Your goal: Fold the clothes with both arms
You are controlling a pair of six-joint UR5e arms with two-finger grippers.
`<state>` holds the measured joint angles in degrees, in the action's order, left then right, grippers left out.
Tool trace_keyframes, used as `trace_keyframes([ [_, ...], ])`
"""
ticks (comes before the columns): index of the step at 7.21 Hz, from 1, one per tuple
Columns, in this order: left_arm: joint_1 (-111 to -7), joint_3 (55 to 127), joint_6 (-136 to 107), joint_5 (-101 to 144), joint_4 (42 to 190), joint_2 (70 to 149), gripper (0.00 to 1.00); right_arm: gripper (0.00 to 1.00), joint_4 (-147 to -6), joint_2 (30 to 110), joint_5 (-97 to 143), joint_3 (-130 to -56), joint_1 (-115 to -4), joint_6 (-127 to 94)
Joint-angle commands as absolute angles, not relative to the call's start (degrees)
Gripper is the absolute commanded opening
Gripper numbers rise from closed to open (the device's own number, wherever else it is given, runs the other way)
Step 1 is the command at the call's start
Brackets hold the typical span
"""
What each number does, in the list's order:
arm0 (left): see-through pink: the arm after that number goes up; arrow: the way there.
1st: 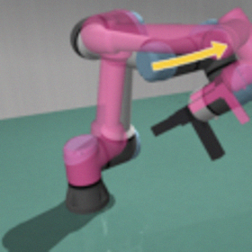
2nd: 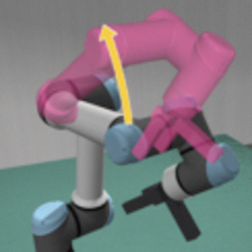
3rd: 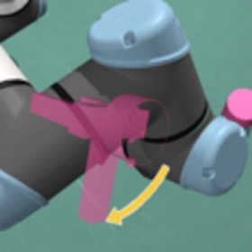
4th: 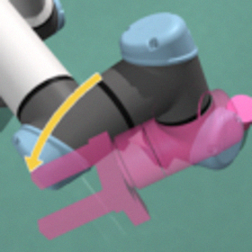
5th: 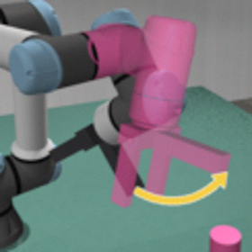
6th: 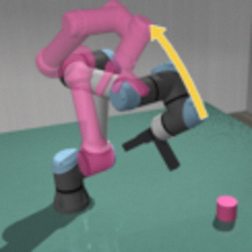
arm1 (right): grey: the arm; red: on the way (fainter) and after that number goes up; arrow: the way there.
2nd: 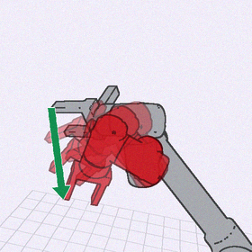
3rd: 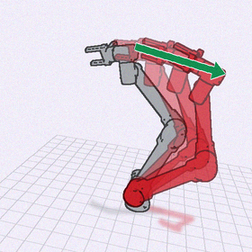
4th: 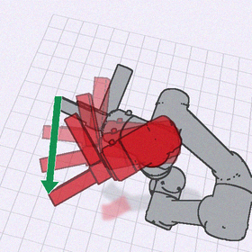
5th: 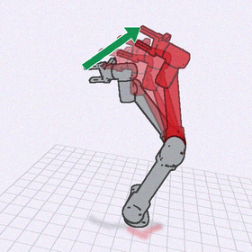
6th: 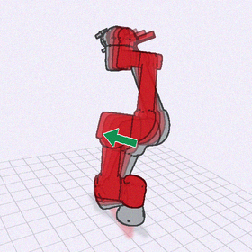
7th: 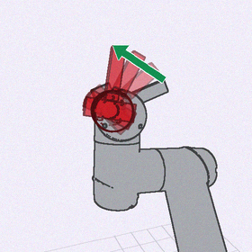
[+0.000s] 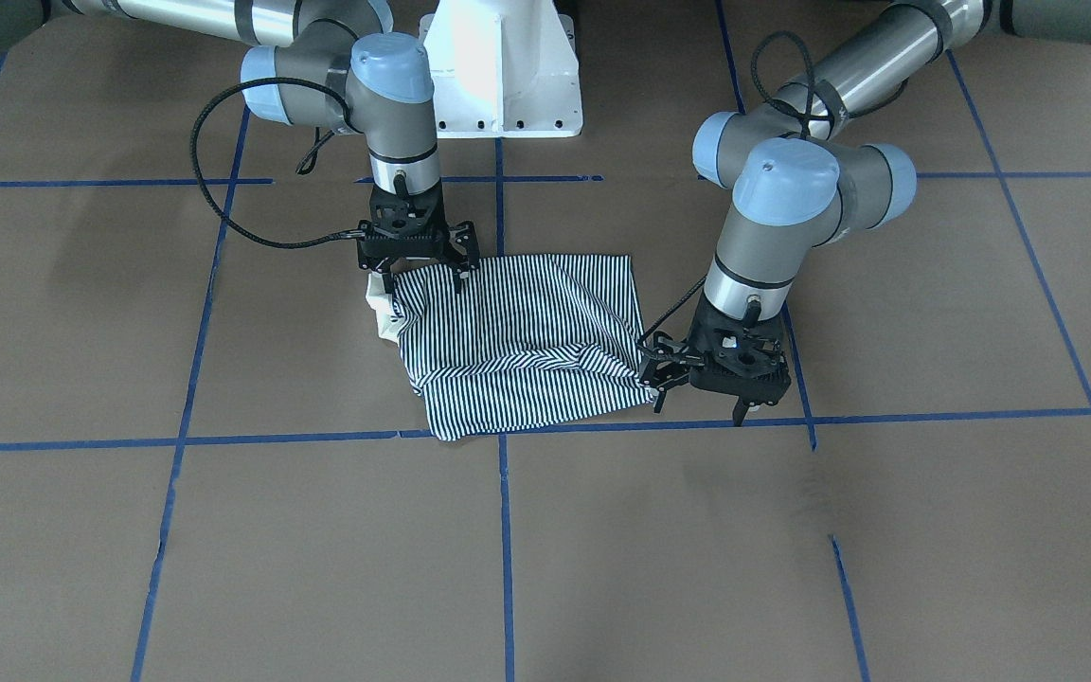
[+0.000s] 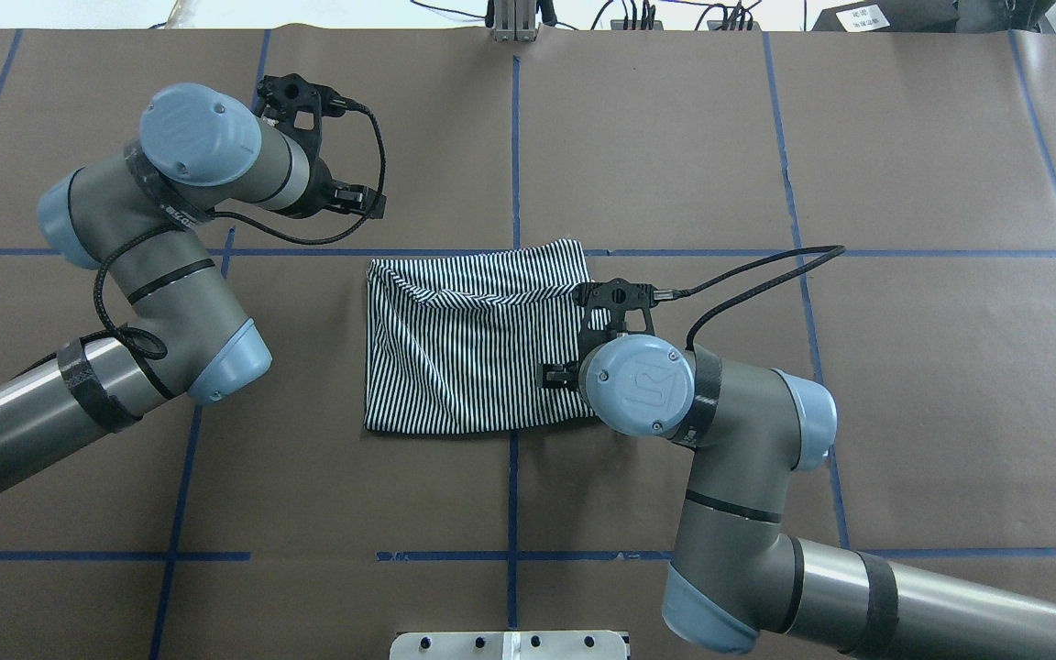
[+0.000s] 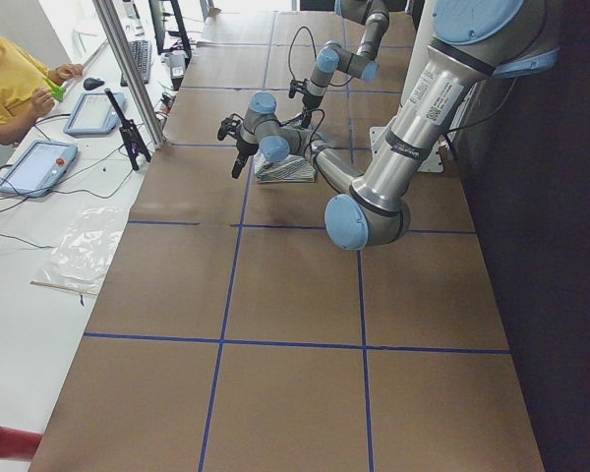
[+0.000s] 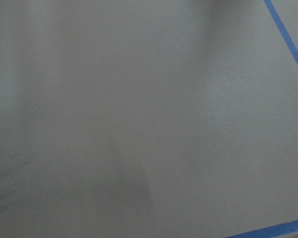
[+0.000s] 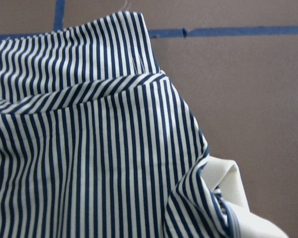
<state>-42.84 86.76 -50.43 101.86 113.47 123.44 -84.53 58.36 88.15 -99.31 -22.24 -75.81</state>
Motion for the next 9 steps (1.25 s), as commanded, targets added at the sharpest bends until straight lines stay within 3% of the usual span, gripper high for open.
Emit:
trace_keyframes([
  [1,-42.8,93.3,-49.8,103.1,112.5,119.3,1.00,1.00,-92.8,58.6,95.3,-105.6,-29.0,-69.3],
  [4,-48.4,107.8,-34.6,107.0,107.9,106.0,1.00,1.00,-96.1,65.6,108.2,-109.9,-45.6,-46.9],
  [7,-66.0,108.4,-7.3,116.8,107.9,95.6,1.00,1.00,-95.8,83.5,121.0,-110.4,-67.6,-10.3],
  [9,-73.4,106.0,-2.1,124.5,107.9,87.4,1.00,1.00,-95.8,94.6,121.0,-108.6,-77.5,1.5],
])
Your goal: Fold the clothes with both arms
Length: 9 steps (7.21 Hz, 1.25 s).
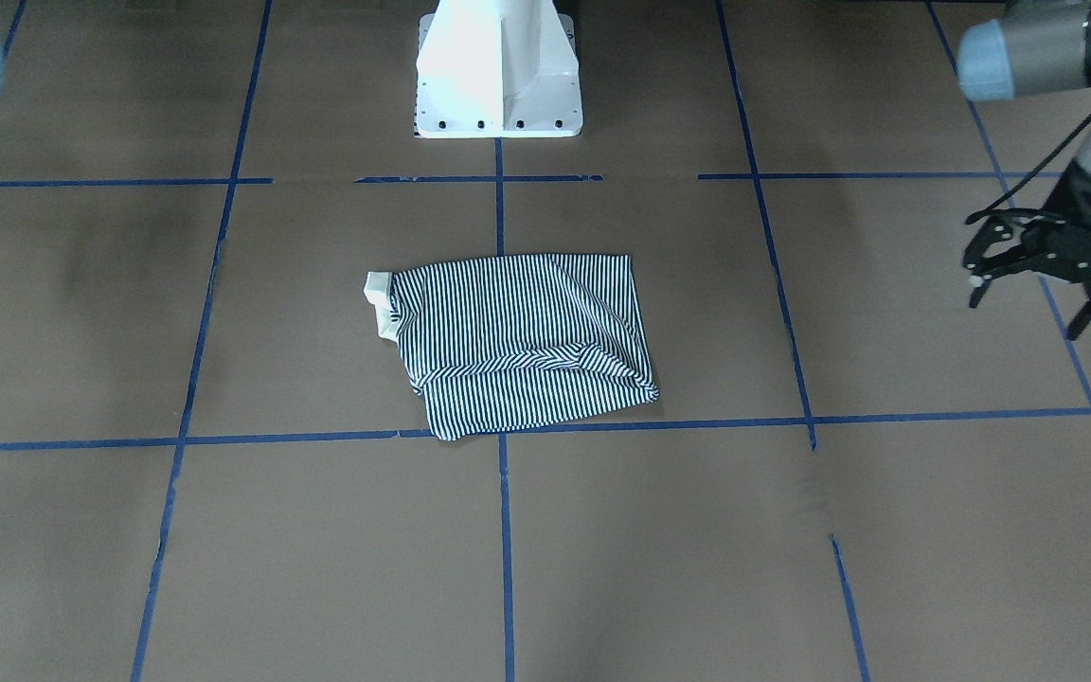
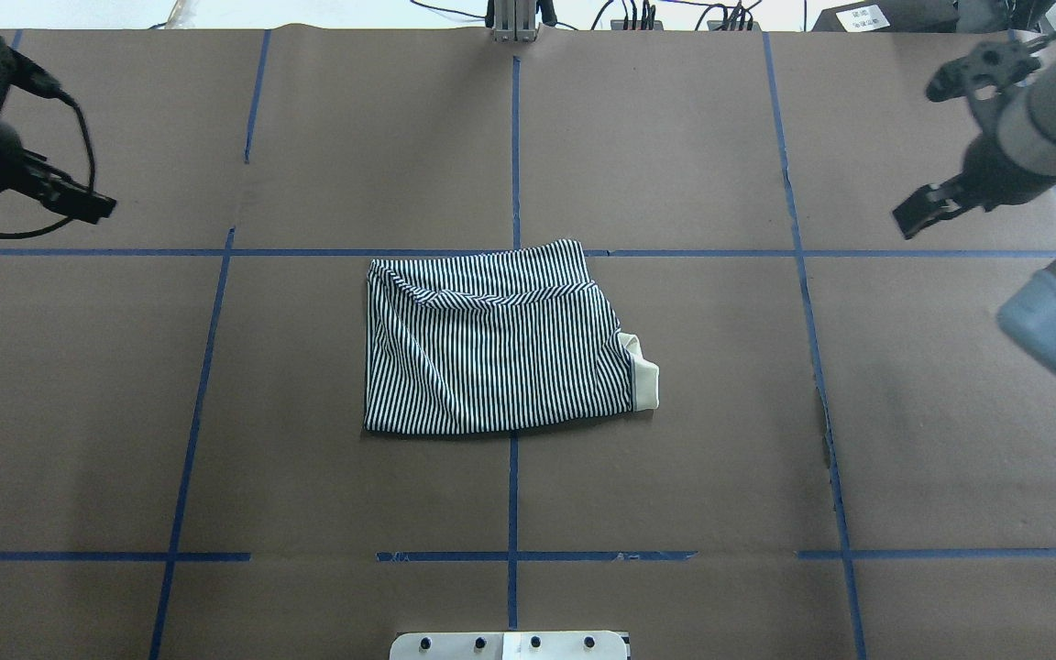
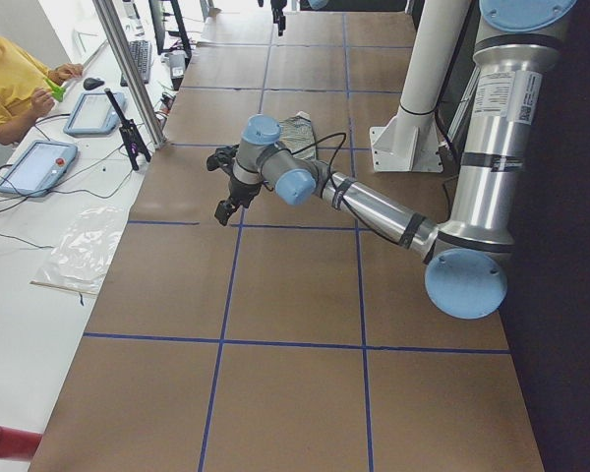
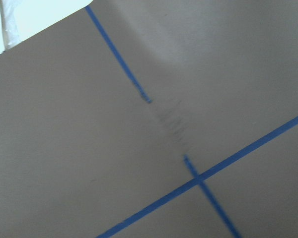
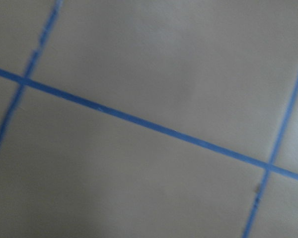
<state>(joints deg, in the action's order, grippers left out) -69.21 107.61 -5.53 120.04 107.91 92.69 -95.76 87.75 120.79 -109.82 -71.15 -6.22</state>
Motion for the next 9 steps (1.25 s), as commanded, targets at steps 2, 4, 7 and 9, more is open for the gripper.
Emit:
trace_keyframes([
  [2,-81.0,98.4,-1.4,127.4,109.0,86.1,1.00,1.00,-94.9,97.6,122.7,-104.1,-82.2,0.8],
  [4,-85.3,94.3,-1.5,130.8,100.4,86.3,1.00,1.00,-94.5,101.3,129.6,-104.7,-86.4,1.1],
  [7,-89.5,92.3,5.0,130.9,96.8,83.8,1.00,1.00,-94.1,102.7,129.6,-104.3,-88.1,1.2],
  [9,-90.0,92.4,8.8,131.6,94.8,83.6,1.00,1.00,-94.2,102.8,129.6,-104.2,-88.1,1.1],
])
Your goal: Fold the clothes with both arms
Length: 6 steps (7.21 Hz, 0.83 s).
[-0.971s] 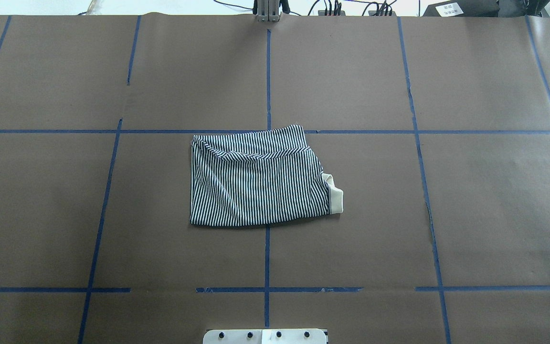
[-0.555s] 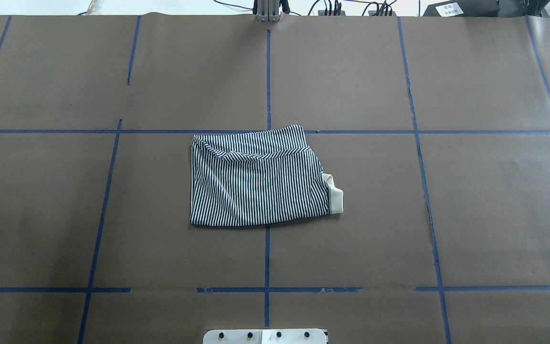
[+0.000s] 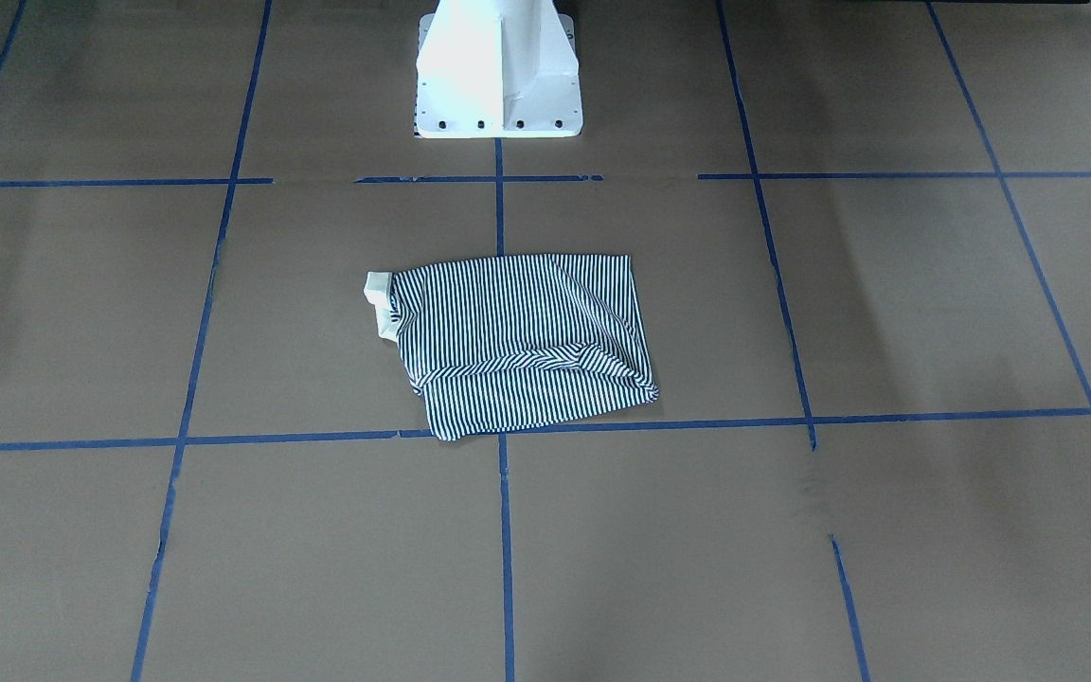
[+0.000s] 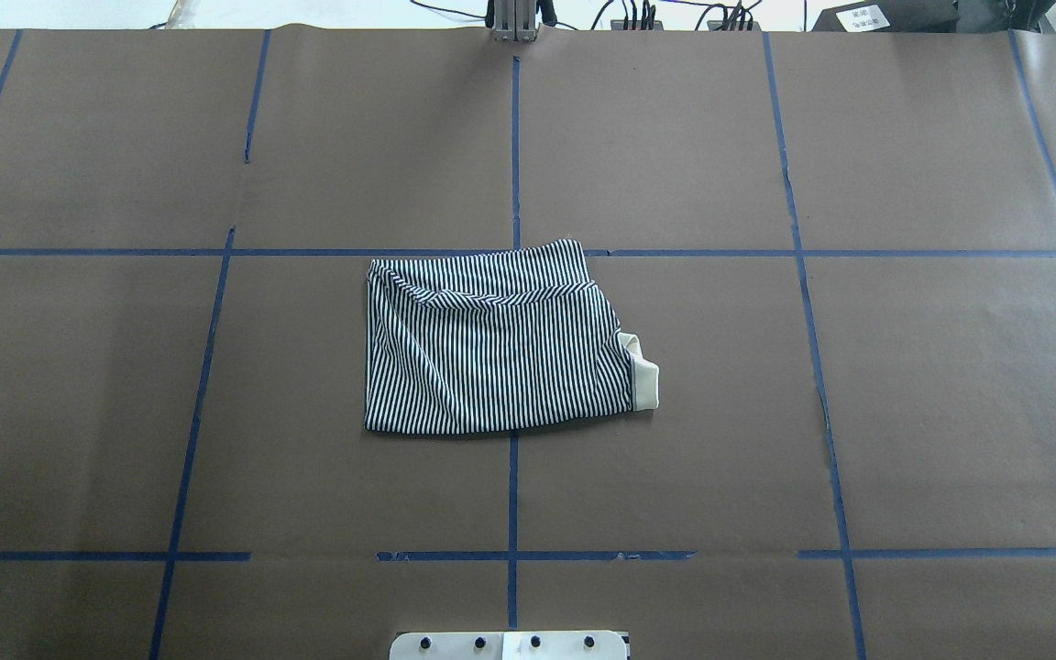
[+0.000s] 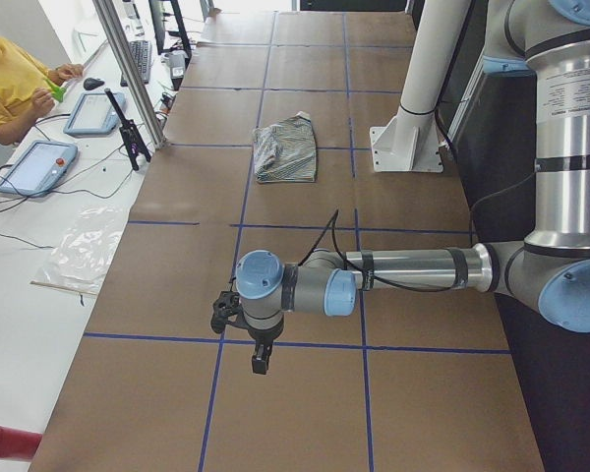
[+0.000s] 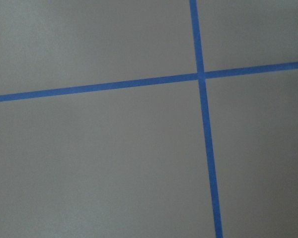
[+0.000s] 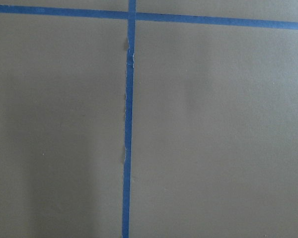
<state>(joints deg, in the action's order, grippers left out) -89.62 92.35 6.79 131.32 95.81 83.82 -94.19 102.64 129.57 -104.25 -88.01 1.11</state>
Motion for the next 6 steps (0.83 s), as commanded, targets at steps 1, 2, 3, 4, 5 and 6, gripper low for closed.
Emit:
trace_keyframes([
  [1,-89.8,92.6,8.4,131.4,94.7,84.6,1.00,1.00,-94.1,102.8,129.6,-104.2,-88.1,1.1],
  [2,-89.8,92.5,8.4,131.7,95.2,84.0,1.00,1.00,-94.1,102.8,129.6,-104.3,-88.1,1.1],
  [3,-89.9,93.6,8.6,131.7,95.4,83.8,1.00,1.00,-94.1,102.7,129.6,-104.3,-88.1,0.9],
  [4,-89.8,94.0,8.8,131.5,95.6,84.0,1.00,1.00,-94.1,102.7,129.6,-104.4,-88.1,0.9],
  [5,-89.7,94.6,8.5,131.0,96.5,84.2,1.00,1.00,-94.1,102.7,129.7,-104.7,-88.1,0.9],
  [6,-89.6,94.6,8.8,131.2,97.5,84.5,1.00,1.00,-94.1,102.7,129.6,-104.7,-88.1,0.8],
])
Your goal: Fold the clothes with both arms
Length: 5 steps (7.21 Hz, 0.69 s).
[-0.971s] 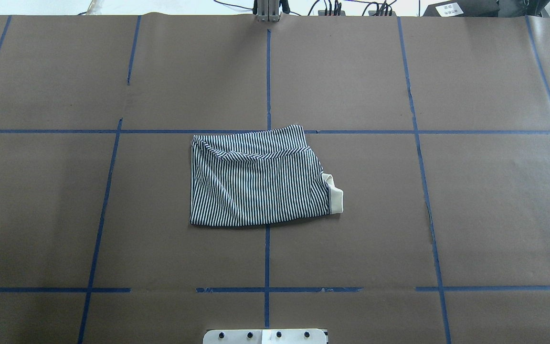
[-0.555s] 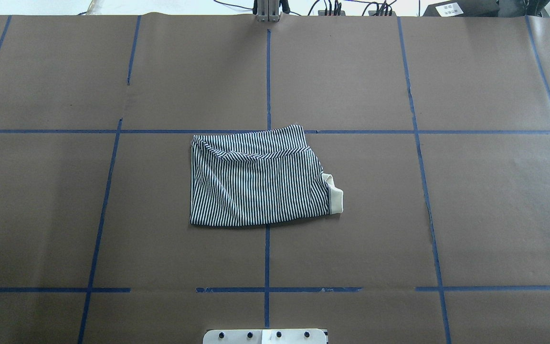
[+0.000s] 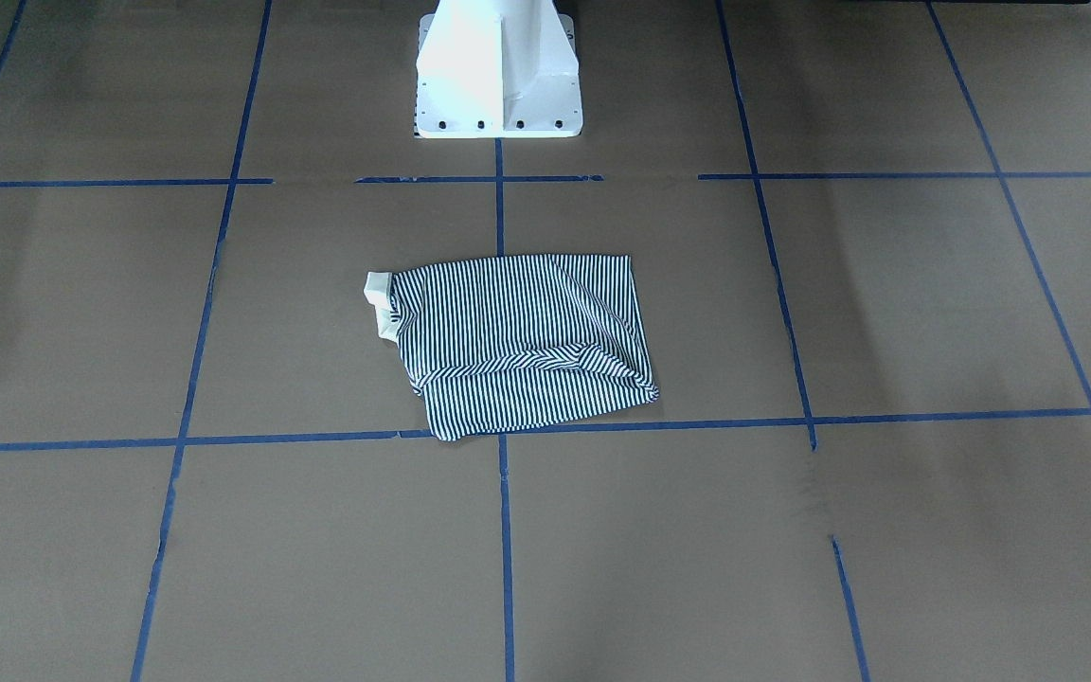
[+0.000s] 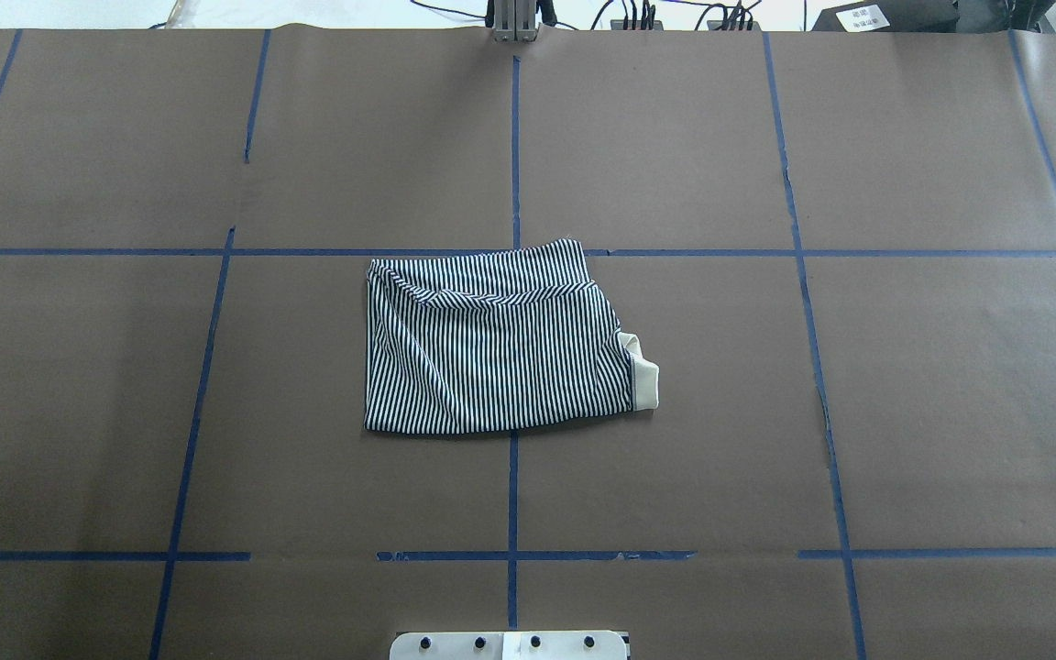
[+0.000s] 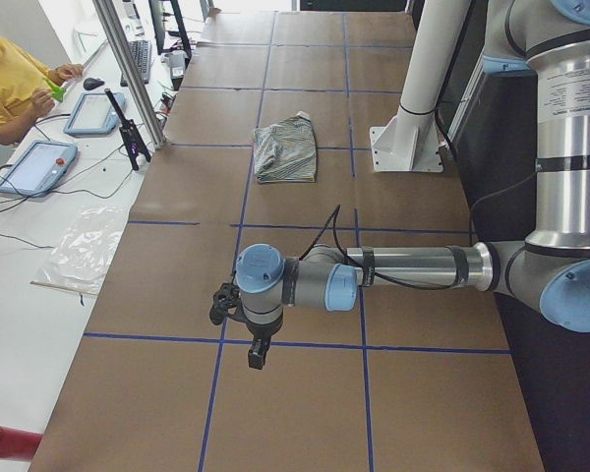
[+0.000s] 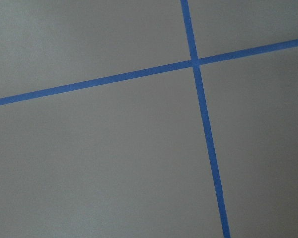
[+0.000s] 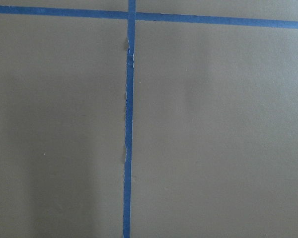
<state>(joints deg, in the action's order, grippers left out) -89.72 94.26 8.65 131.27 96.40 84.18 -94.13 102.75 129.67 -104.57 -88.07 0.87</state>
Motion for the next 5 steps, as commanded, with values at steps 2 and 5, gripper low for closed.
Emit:
trace_keyframes([
  [2,-89.6,94.6,8.8,131.0,97.7,84.5,1.00,1.00,-94.1,102.7,129.6,-104.8,-88.1,0.8],
  [5,-89.6,94.6,8.6,130.9,97.6,84.1,1.00,1.00,-94.1,102.4,129.6,-104.7,-88.1,0.7],
])
